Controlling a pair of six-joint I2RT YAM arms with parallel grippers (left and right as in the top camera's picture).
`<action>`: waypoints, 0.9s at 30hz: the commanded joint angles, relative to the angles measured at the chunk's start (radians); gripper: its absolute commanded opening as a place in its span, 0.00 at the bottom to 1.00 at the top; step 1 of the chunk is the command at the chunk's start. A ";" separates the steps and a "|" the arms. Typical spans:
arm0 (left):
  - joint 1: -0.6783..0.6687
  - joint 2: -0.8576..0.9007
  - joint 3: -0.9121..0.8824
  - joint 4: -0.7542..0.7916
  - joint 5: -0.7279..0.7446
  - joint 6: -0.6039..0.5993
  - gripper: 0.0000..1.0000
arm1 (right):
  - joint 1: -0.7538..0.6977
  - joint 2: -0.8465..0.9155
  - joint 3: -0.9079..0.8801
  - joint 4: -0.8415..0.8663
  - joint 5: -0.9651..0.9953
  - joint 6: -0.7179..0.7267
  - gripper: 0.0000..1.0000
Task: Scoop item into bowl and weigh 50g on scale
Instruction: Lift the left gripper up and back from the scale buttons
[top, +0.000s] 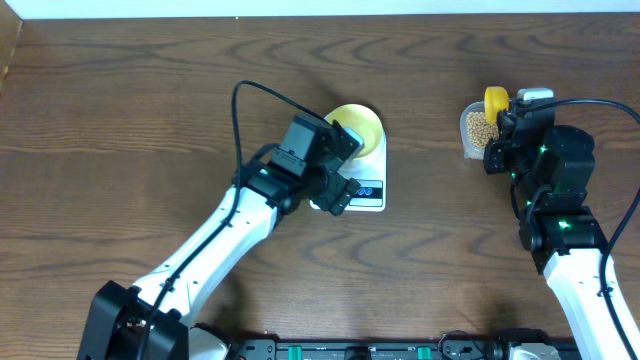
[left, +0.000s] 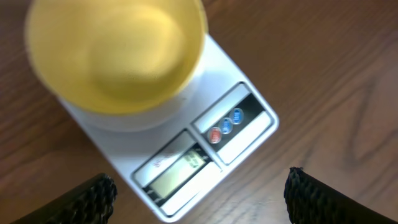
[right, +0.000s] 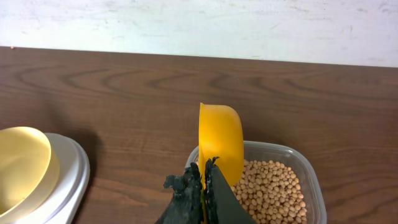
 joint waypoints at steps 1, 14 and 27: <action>0.034 -0.014 -0.011 -0.005 0.047 0.083 0.88 | -0.003 0.001 0.021 0.004 -0.003 -0.015 0.01; 0.161 -0.082 -0.011 -0.029 0.288 0.222 0.89 | -0.003 0.001 0.021 0.013 -0.003 -0.015 0.01; 0.178 -0.213 -0.014 -0.134 0.219 0.277 0.88 | -0.003 0.001 0.021 0.049 -0.003 -0.015 0.01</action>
